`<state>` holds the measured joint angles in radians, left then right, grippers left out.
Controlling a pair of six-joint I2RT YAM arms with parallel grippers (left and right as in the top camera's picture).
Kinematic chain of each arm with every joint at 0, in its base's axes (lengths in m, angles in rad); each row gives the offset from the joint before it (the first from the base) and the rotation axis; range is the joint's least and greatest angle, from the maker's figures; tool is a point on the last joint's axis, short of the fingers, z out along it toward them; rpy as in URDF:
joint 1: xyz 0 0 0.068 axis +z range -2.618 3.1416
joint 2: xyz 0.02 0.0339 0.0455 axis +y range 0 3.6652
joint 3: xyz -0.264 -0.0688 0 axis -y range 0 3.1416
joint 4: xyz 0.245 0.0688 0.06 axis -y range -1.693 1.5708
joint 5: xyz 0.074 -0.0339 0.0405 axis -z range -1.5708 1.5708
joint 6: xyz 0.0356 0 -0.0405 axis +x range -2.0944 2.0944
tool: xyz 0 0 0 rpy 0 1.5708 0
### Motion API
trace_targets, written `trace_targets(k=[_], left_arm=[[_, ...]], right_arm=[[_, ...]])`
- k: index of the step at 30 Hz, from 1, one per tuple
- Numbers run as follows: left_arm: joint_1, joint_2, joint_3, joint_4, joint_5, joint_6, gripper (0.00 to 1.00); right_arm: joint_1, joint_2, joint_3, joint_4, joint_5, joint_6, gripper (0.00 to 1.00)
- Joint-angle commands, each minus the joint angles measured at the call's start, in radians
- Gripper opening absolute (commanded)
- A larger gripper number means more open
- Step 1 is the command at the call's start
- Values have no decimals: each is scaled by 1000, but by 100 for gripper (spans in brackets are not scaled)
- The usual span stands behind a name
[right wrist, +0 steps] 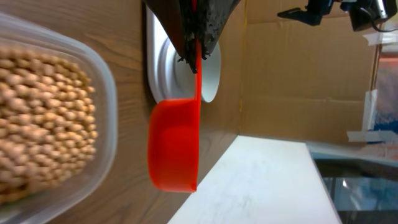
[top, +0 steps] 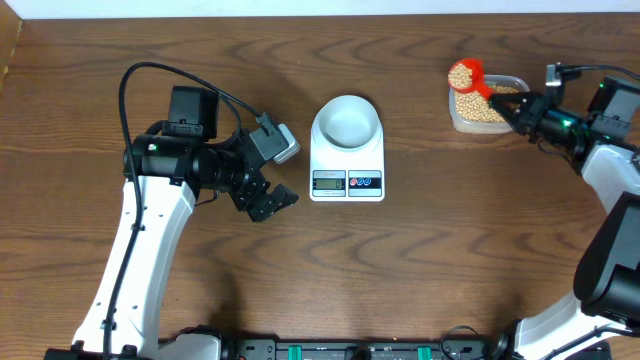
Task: Scoop item into bowl and weigh 50g on scale
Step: 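Lift the filled scoop and carry it left over the scale bowl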
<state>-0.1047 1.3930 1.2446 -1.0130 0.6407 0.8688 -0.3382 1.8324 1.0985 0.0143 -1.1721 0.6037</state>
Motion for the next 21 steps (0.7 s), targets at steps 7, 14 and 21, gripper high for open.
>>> trace_targets(k=[7,14,21], left_arm=[[5,-14,15,0,-5,13,98],[5,-14,15,0,-5,13,98],[5,-14,15,0,-5,13,98]], right_arm=[[93,5,4,67,-23,74,1],[166,5,4,106,-23,77,1],[255,5,4,131,0,76,1]])
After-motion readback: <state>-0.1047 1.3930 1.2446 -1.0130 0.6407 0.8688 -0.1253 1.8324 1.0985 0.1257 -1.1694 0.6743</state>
